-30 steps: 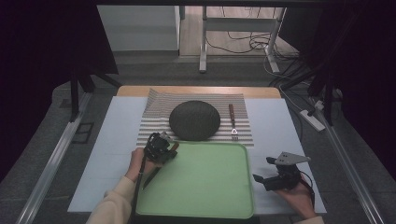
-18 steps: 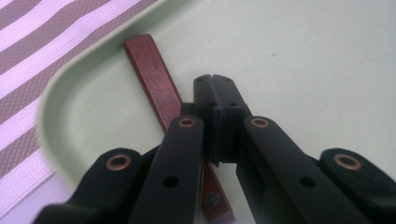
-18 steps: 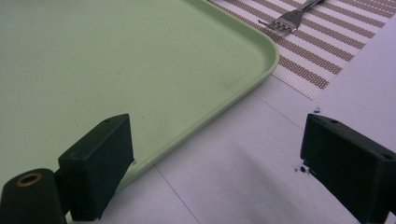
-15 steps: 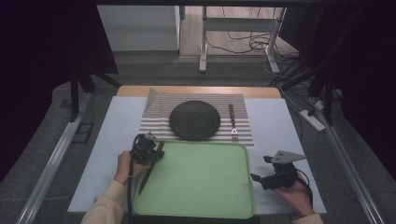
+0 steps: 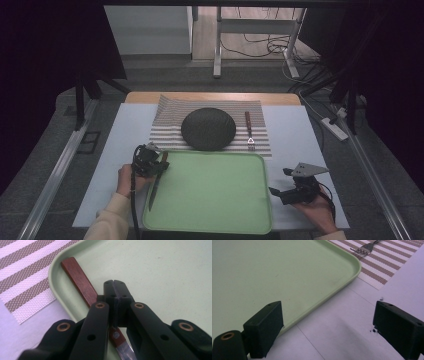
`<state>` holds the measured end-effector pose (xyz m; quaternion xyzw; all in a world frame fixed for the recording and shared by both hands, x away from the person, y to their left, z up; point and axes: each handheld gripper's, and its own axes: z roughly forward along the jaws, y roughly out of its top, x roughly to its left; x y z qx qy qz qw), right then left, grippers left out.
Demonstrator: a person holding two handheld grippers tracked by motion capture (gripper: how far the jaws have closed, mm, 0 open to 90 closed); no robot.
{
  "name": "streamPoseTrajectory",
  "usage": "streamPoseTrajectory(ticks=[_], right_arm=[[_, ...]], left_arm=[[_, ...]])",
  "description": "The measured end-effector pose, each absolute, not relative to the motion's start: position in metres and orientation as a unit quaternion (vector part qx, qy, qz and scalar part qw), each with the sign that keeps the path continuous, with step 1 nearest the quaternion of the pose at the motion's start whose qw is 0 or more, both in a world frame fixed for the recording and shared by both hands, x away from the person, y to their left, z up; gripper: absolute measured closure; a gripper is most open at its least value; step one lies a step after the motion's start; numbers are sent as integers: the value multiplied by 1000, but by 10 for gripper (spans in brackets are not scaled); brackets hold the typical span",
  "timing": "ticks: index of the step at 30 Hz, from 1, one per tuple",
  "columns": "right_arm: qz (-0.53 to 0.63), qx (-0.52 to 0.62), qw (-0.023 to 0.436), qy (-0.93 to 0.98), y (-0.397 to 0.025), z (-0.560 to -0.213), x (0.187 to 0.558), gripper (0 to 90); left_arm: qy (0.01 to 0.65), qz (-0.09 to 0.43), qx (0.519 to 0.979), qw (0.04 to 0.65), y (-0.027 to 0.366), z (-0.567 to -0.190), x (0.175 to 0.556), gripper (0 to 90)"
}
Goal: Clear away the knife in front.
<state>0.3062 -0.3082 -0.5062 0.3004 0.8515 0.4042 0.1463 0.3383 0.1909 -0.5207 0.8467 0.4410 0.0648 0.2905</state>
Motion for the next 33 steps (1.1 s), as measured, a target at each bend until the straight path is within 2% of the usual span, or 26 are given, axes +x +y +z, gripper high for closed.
streamPoseTrajectory(ticks=[7,12,13,16,20,23,25,33], right_arm=[[403,300,147,852,-308,-506,307,94],[408,301,150,849,-309,-505,305,94],[408,301,150,849,-309,-505,305,94],[407,301,150,849,-309,-506,306,94],[407,301,149,850,-309,-506,306,94],[407,300,150,850,-309,-506,306,94],[408,299,151,849,-309,-505,305,93],[422,303,156,840,-312,-503,305,94]], left_arm=[[441,78,840,308,196,-517,332,889],[416,112,826,364,202,-500,313,885],[416,112,826,364,202,-500,313,855],[423,132,806,392,215,-497,294,643],[433,142,796,398,226,-500,280,470],[448,151,787,396,234,-502,268,423],[454,157,784,394,236,-502,263,346],[463,152,783,387,242,-508,257,275]])
